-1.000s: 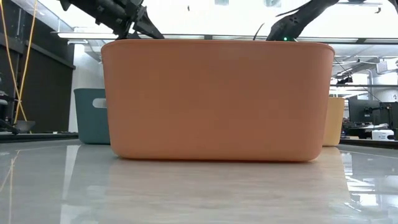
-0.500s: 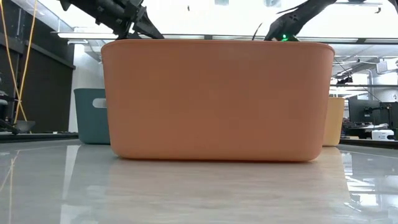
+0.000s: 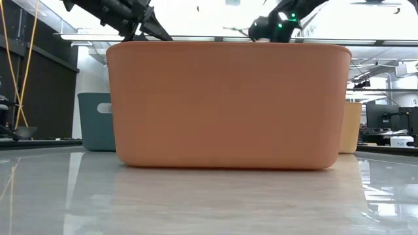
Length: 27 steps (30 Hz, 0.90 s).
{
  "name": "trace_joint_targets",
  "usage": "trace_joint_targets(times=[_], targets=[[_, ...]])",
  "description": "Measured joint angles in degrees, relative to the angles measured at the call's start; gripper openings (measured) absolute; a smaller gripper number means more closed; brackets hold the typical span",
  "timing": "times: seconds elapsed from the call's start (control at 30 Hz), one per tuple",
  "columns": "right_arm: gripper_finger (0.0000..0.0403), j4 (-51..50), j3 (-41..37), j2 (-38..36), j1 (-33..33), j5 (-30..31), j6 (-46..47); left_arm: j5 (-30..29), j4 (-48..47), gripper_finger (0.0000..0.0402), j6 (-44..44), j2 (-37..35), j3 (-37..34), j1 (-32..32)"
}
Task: Sort spices by type
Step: Put the top red seasoning can into the orange bin
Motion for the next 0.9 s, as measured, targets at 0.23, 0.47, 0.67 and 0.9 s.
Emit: trace_joint_targets(times=[0.23,0.47,0.67,0.9], targets=[[0.0147,14.4,-0.5,3.9,5.1,-6.3,-1.1,0.0,0.0,0.0245,-1.5,0.0,0.0,0.0],[0.0012,20.0,-0.5,11.0,11.2,-6.4,1.8,-0.4,0.0,0.0245,-1.5,0.0,0.0,0.0],[0.0003,23.7,-0.5,14.3,14.5,5.2,3.4,-1.3,0.0,0.0245,-1.5,0.0,0.0,0.0],[0.0001,24.5,-0.5,17.3,14.6,11.5,5.7,-1.7,0.0,0.0245,-1.5,0.0,0.0,0.0]])
